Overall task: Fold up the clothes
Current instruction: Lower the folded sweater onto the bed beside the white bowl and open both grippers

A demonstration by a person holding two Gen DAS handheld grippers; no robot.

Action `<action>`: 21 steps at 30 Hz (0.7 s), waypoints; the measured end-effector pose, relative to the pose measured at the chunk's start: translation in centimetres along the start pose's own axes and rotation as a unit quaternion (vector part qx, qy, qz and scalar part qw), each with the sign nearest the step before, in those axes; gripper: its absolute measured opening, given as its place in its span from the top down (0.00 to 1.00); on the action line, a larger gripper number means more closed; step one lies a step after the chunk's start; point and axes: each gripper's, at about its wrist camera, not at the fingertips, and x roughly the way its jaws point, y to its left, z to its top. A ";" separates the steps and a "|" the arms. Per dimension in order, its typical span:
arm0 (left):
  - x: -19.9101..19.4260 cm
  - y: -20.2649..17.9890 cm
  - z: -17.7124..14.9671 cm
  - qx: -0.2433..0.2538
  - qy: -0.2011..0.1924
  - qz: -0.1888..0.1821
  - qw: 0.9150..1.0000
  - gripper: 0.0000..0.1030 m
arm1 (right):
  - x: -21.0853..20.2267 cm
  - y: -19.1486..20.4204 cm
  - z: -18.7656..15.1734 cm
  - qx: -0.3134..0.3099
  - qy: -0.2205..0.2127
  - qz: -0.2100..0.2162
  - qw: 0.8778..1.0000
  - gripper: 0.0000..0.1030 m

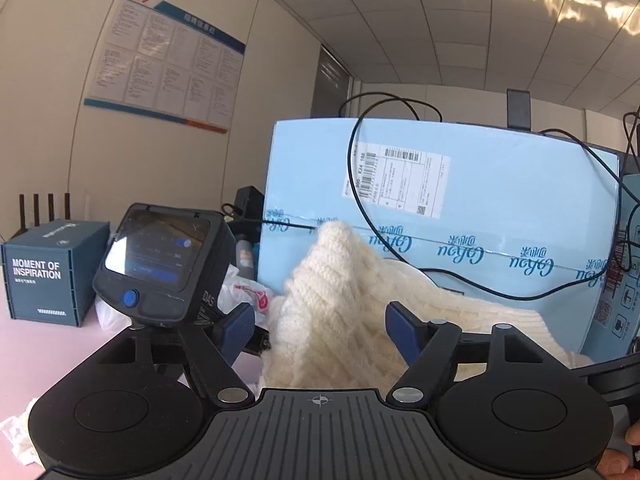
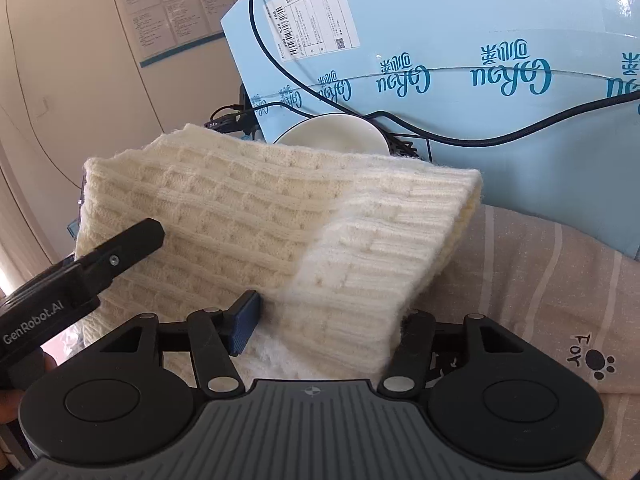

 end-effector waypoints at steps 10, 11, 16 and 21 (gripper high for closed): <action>0.5 -3.3 -1.4 0.154 -0.027 0.147 0.977 0.01 | 0.6 -0.7 -0.7 -0.006 -0.014 -0.017 1.000 0.21; 0.7 -3.8 -1.6 0.175 -0.025 0.158 0.972 0.00 | 0.7 -0.6 -0.6 -0.010 -0.014 -0.020 1.000 0.20; 2.4 -3.8 -1.8 0.186 0.023 0.178 0.966 0.00 | 0.8 -0.1 -0.6 -0.020 -0.014 -0.034 0.999 0.15; 2.4 -4.0 -2.1 0.194 0.025 0.177 0.965 0.00 | -0.3 0.8 -0.5 -0.023 -0.014 -0.058 0.998 0.13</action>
